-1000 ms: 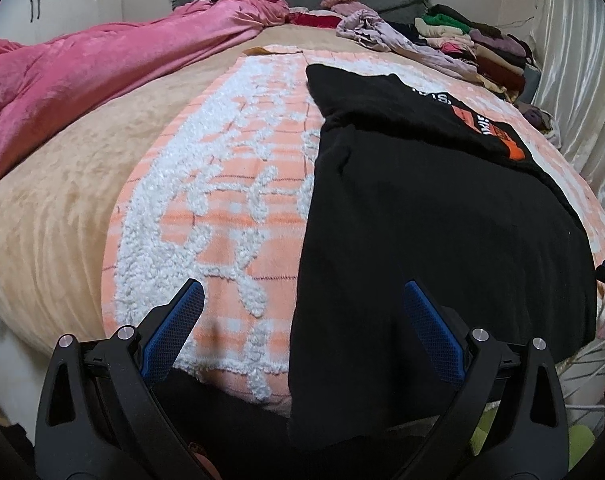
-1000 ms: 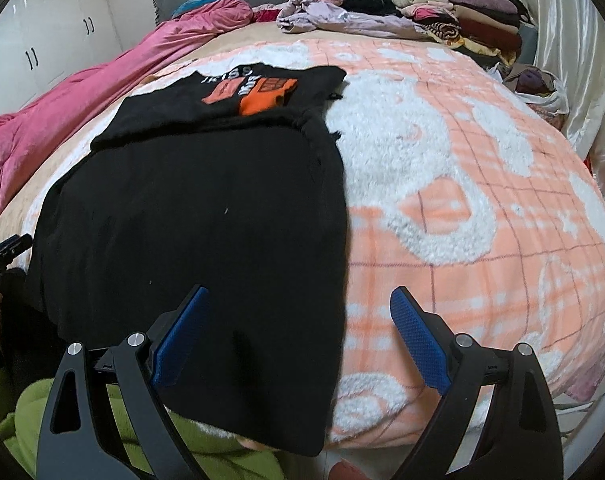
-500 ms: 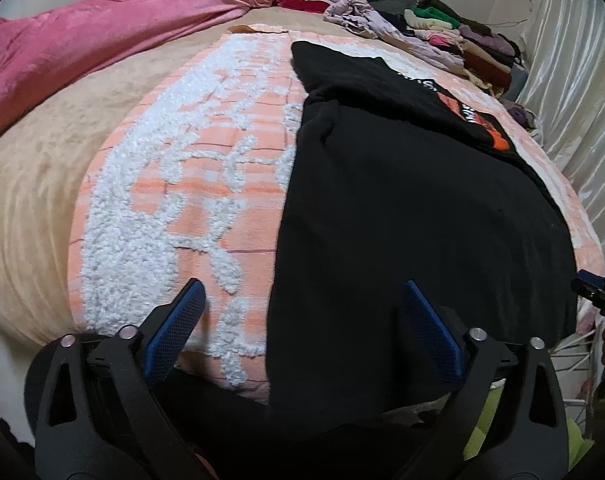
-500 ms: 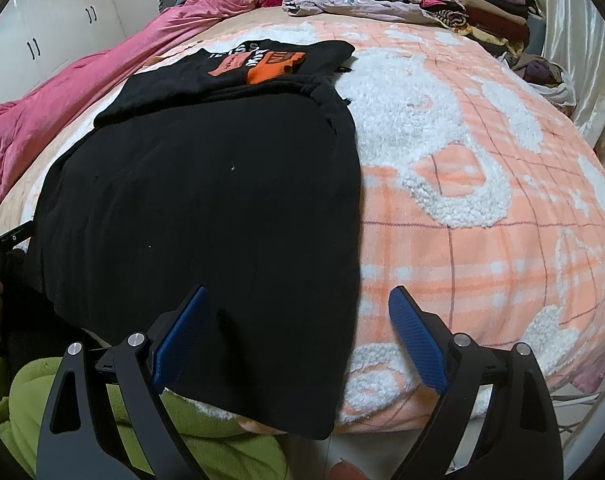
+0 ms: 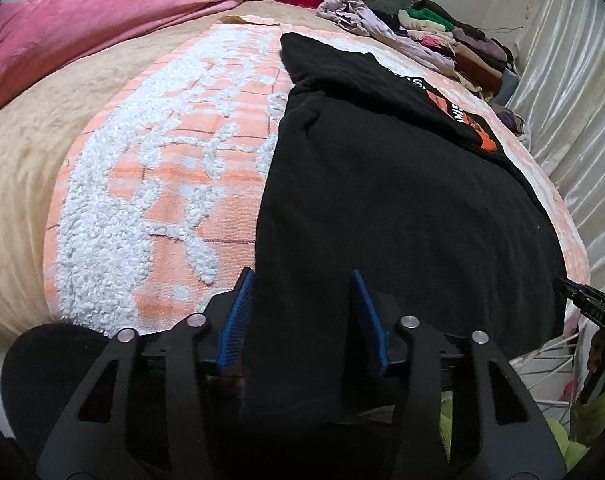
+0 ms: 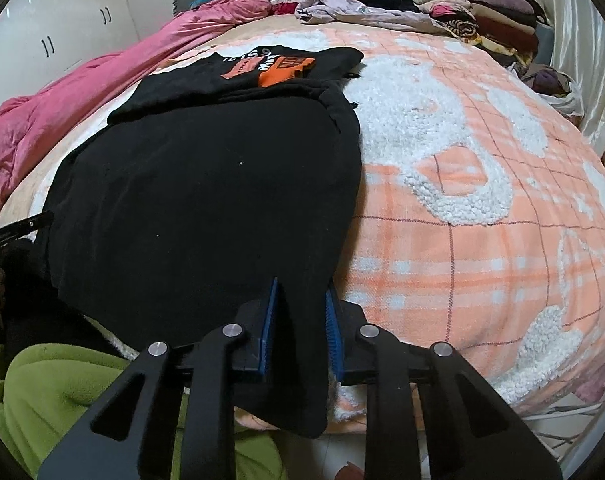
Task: Fold small clothes
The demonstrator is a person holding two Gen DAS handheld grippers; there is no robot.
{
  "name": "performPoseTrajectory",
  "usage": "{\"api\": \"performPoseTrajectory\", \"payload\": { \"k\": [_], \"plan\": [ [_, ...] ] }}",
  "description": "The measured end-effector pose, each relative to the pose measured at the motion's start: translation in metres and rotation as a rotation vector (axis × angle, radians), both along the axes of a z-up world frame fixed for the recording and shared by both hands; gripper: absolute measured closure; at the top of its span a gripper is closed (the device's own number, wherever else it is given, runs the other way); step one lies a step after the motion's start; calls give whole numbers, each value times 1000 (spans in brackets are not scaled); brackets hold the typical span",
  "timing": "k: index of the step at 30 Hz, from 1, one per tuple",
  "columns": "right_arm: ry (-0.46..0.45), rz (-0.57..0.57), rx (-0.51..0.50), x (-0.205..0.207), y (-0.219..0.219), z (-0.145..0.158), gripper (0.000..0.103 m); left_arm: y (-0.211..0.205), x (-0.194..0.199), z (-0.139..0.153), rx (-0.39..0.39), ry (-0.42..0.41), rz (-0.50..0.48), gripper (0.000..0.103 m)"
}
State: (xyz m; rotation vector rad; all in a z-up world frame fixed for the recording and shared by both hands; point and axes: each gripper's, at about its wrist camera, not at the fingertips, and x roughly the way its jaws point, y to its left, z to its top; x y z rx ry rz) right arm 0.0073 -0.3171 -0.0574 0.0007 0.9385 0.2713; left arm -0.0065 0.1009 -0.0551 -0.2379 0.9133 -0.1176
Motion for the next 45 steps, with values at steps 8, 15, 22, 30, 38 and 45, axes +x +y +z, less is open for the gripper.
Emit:
{"api": "performPoseTrajectory", "payload": {
  "k": [8, 15, 22, 30, 38, 45],
  "plan": [
    [34, 1, 32, -3, -6, -7, 77, -1, 0, -2, -6, 14, -21, 63],
    [46, 0, 70, 1, -6, -11, 75, -6, 3, -3, 14, 21, -28, 61],
    [32, 8, 133, 2, -10, 1, 94, -5, 1, 1, -18, 11, -25, 94],
    [40, 30, 141, 2, -9, 2, 91, -4, 0, -1, -69, 26, -44, 92],
    [48, 36, 137, -1, -7, -8, 92, -7, 0, -5, -43, 31, -53, 90],
    [-12, 69, 238, 5, -14, 22, 95, 4, 1, 21, -130, -16, -62, 97]
  ]
}}
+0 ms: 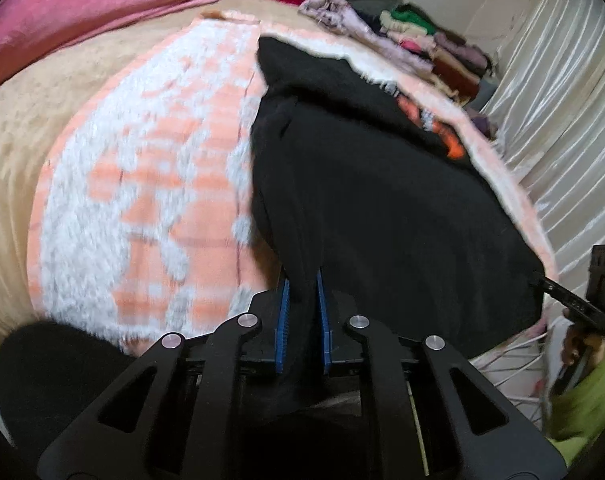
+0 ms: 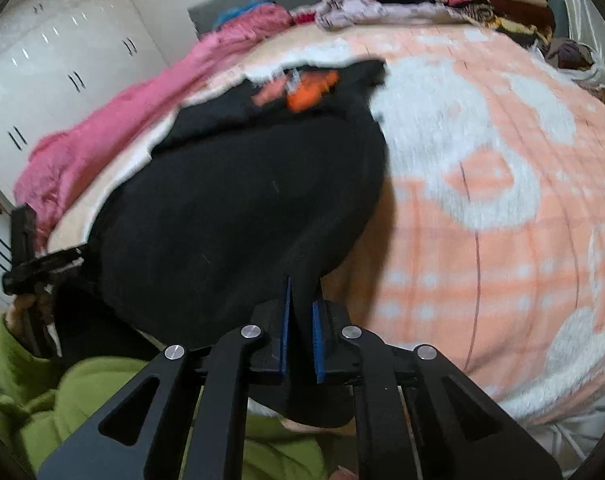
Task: Fold small clothes
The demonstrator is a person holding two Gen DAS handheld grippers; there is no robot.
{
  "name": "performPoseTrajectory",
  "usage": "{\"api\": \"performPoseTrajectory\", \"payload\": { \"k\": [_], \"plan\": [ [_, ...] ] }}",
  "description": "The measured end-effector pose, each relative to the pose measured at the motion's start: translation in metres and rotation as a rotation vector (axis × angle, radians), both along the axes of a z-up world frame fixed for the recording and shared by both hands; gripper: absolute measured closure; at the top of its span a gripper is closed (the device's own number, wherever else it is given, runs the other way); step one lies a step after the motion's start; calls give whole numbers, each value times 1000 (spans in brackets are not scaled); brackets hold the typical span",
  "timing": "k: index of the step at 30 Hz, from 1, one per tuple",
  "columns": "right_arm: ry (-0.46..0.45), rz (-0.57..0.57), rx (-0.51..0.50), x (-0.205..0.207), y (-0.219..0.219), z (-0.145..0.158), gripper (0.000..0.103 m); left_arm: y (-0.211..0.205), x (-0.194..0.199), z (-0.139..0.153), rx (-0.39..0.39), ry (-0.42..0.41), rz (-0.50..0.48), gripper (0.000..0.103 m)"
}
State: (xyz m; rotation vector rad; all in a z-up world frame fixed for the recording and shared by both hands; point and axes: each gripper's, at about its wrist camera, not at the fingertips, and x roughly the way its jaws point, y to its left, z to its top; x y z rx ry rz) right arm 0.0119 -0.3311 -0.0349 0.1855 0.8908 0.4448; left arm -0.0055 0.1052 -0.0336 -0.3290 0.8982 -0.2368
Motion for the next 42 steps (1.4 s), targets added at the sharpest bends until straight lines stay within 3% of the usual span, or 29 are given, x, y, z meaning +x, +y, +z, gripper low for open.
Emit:
{"api": "performPoseTrajectory", "payload": {
  "k": [3, 8, 13, 17, 24, 28, 32, 36, 37, 38, 39, 40, 42],
  "plan": [
    [-69, 2, 56, 14, -4, 25, 95, 7, 9, 19, -70, -34, -3, 97],
    [-192, -35, 133, 46, -13, 65, 95, 20, 41, 51, -118, -88, 24, 97],
    [-249, -93, 208, 88, -19, 82, 95, 29, 86, 73, -160, -112, 70, 97],
    [-277, -118, 189, 120, -17, 87, 95, 28, 122, 79, -158, -118, 85, 97],
    [-245, -162, 145, 172, -12, 76, 95, 24, 184, 62, -152, -85, 114, 97],
    [-177, -195, 97, 203, -8, 56, 95, 26, 212, 43, -169, -49, 133, 97],
    [-104, -229, 65, 227, -7, 32, 94, 28, 227, 25, -158, -25, 160, 94],
    [-35, -259, 90, 241, -12, 14, 91, 39, 226, 14, -201, -29, 181, 90],
    [-33, -261, 98, 241, -12, 14, 88, 41, 223, 15, -207, -40, 181, 90],
    [-34, -263, 106, 240, -13, 15, 84, 44, 217, 19, -199, -69, 194, 83],
    [-38, -258, 111, 239, -13, 16, 79, 46, 213, 23, -181, -91, 211, 66],
    [-48, -251, 118, 237, -14, 18, 71, 48, 208, 26, -168, -114, 224, 61],
    [-70, -258, 102, 232, -14, 22, 61, 54, 198, 32, -173, -154, 240, 61]
  ]
}}
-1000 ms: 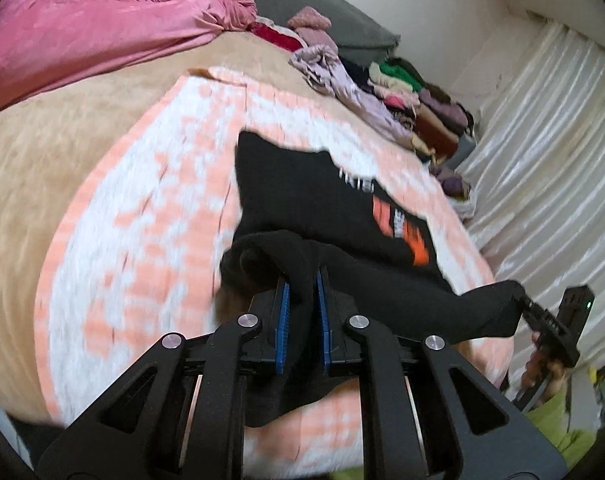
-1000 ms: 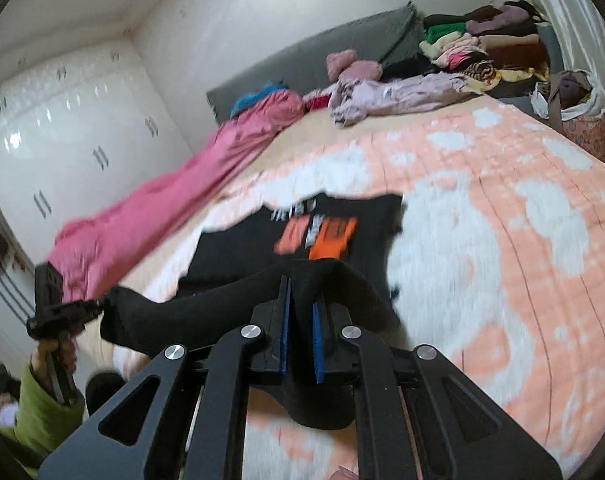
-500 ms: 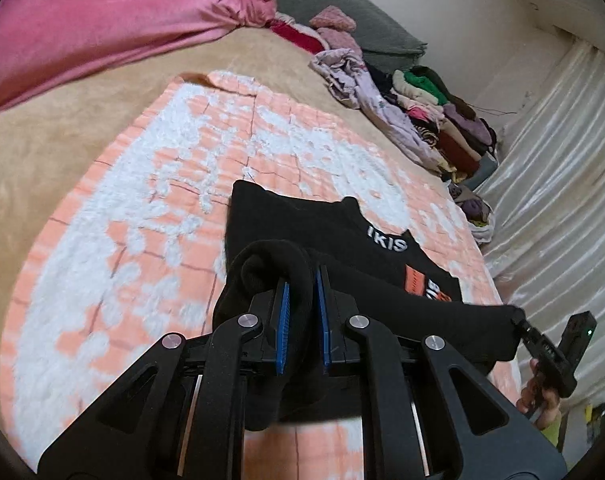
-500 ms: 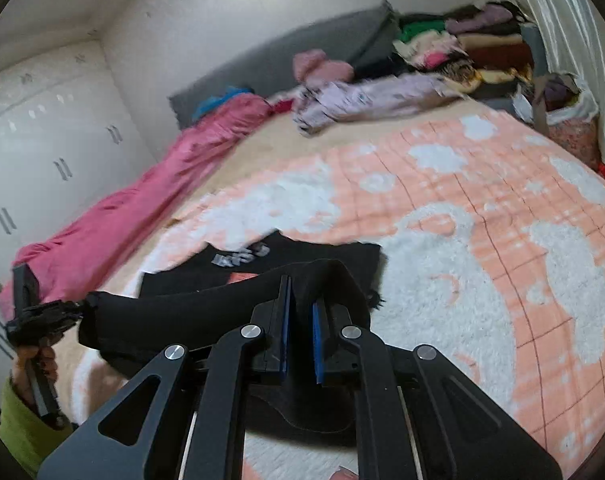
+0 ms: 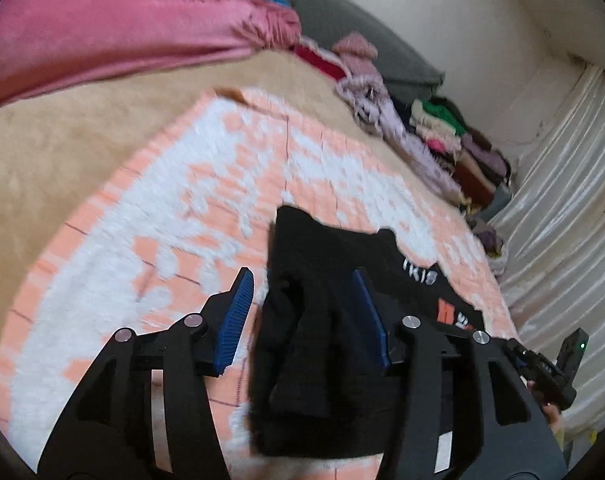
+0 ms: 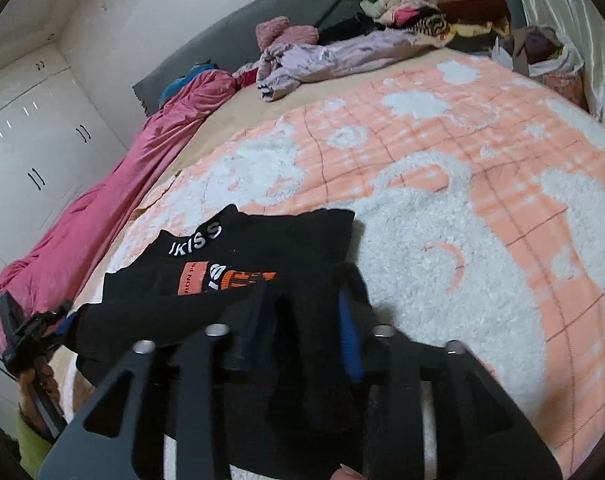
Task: Fold small clothes
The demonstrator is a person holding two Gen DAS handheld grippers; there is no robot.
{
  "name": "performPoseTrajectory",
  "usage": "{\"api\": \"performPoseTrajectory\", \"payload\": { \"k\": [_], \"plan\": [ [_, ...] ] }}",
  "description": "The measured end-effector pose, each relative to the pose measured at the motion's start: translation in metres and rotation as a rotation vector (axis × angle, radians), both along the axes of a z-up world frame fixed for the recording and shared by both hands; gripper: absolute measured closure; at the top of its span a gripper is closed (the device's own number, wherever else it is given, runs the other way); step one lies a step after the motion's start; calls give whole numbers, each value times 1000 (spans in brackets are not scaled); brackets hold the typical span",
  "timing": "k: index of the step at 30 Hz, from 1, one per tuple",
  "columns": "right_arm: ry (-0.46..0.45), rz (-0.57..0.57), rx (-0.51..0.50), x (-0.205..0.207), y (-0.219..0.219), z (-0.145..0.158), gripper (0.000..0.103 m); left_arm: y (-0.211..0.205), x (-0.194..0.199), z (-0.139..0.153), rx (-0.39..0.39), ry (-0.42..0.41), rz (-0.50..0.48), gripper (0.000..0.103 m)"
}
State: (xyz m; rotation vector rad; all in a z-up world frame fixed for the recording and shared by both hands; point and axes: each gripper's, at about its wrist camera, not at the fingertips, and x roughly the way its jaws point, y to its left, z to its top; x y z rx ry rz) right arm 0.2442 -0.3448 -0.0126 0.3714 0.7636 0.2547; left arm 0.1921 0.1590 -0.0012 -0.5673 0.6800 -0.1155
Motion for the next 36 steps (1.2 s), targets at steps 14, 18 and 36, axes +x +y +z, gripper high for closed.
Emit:
{"api": "performPoseTrajectory", "payload": {
  "k": [14, 18, 36],
  "plan": [
    [-113, 219, -229, -79, 70, 8, 65, -114, -52, -1, 274, -53, -302, 61],
    [-57, 259, -291, -78, 89, -12, 70, -138, -51, -21, 368, -8, -350, 61],
    [-84, 259, -368, -54, 107, -29, 69, -163, -38, -38, 500, 15, -368, 56]
  ]
}}
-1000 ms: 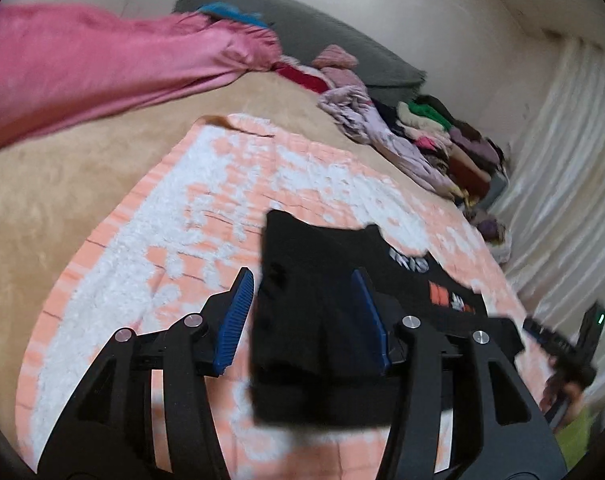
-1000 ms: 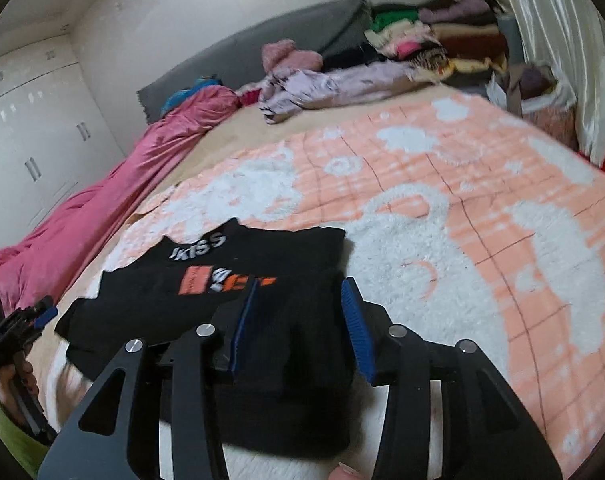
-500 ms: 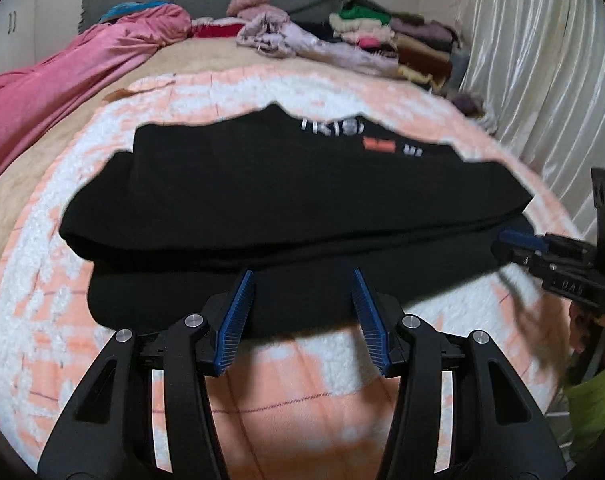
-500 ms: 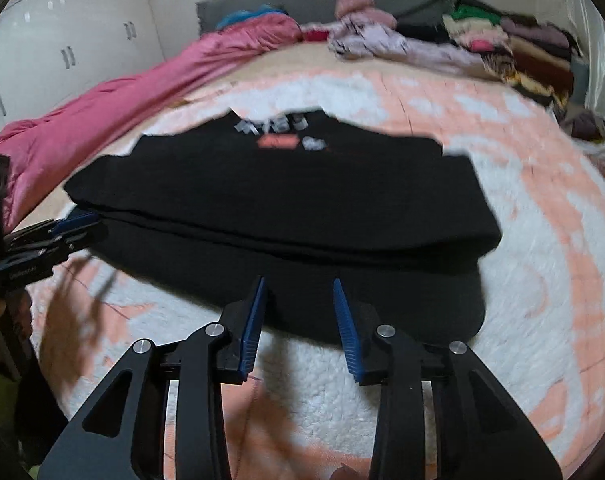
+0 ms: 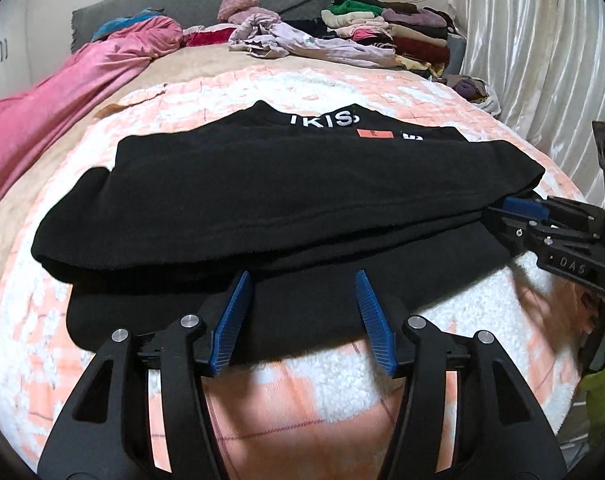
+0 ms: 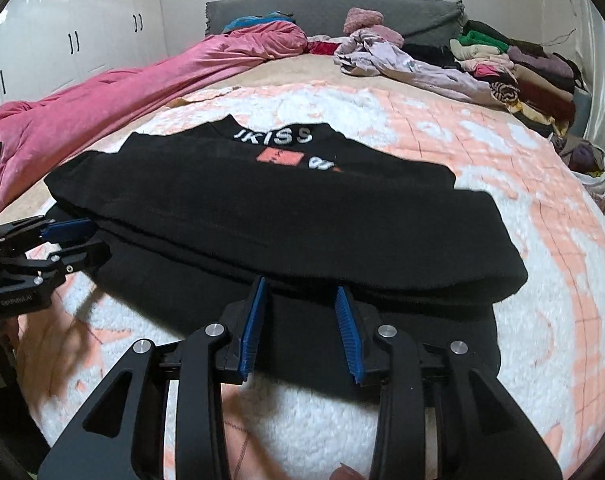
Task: Fold small clothes
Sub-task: 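Lower the folded sweatshirt onto the blanket and open both tools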
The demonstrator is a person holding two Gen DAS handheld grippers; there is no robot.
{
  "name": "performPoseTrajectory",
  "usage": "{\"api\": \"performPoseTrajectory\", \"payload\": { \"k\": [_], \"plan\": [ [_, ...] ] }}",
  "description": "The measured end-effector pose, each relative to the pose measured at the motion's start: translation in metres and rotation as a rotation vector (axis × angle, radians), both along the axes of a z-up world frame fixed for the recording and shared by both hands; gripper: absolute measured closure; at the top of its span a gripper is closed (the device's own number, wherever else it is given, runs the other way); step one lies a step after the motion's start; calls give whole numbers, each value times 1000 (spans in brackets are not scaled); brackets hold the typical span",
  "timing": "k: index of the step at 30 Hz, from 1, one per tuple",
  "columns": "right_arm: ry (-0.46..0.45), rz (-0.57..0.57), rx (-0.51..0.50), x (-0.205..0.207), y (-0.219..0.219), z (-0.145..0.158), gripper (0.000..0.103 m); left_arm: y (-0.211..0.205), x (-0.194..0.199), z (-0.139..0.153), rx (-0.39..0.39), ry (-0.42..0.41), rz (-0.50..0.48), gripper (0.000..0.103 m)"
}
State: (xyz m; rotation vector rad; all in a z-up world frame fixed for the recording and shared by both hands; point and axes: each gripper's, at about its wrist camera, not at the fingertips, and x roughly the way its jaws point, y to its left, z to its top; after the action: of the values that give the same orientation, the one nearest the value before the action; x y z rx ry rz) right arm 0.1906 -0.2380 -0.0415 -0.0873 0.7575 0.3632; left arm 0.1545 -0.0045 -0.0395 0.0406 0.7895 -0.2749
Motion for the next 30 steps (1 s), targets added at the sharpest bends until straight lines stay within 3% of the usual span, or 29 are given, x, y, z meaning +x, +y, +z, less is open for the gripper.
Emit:
{"api": "performPoseTrajectory", "payload": {
  "k": [12, 20, 26, 30],
  "plan": [
    [-32, 29, 55, 29, 0, 29, 69, 14, 32, 18, -20, -21, 27, 56],
    [-102, -10, 62, 47, -10, 52, 66, 25, 59, 37, -43, -56, 73, 55],
    [-145, -51, 77, 52, -22, 64, 63, 46, 73, 43, -127, -71, 167, 52],
    [-140, -18, 84, 41, -18, 58, 63, 58, 69, 40, -171, -81, 195, 51]
  ]
}}
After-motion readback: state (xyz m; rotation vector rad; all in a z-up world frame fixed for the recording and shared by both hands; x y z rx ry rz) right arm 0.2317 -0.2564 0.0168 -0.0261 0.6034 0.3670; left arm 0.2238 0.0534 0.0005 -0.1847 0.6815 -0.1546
